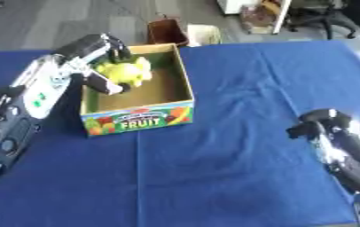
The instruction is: Pick up objects on the table and place them in the box.
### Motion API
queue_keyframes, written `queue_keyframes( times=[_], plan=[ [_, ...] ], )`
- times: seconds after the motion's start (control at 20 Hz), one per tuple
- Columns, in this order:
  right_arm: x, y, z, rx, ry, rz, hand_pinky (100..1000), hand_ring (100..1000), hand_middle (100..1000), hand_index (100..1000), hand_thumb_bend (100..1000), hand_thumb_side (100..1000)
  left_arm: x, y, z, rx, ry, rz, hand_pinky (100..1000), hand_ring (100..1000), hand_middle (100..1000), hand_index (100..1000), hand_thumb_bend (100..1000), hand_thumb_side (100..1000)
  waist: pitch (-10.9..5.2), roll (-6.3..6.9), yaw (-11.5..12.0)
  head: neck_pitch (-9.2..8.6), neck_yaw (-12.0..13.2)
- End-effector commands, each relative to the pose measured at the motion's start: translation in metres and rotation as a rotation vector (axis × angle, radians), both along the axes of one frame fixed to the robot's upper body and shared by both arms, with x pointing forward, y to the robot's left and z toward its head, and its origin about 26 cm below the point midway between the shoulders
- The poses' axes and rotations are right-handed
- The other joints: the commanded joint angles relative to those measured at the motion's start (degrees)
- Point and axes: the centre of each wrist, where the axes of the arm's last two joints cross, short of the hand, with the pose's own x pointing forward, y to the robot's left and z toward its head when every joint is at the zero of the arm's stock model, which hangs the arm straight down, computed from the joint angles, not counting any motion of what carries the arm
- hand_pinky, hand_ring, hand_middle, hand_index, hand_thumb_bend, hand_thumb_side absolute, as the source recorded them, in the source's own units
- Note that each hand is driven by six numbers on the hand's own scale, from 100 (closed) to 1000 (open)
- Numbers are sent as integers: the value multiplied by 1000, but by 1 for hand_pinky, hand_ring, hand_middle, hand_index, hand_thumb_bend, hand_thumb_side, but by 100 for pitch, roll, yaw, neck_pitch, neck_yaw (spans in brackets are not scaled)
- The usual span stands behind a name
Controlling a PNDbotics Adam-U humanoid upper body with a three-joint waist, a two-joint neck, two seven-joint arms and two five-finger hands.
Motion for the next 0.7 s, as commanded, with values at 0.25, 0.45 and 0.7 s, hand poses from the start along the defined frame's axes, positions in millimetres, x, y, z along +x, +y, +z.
queue_keyframes(
  times=[0.25,0.45,0.7],
  plan=[
    [1,-2,6,-7,-16,3,649,519,437,641,100,337,-10,16,30,-82,-90,-11,714,631,659,772,760,275,-77,18,51,-65,-57],
    [0,-4,5,-10,-14,-7,649,519,436,641,100,337,-21,43,46,-141,-128,54,706,615,642,767,707,197,-86,41,96,-66,-120],
    [-1,-6,4,-15,-8,-19,649,519,436,641,100,339,-31,95,54,-196,-150,233,694,605,639,765,704,164,-98,89,156,-73,-184]
  ],
)
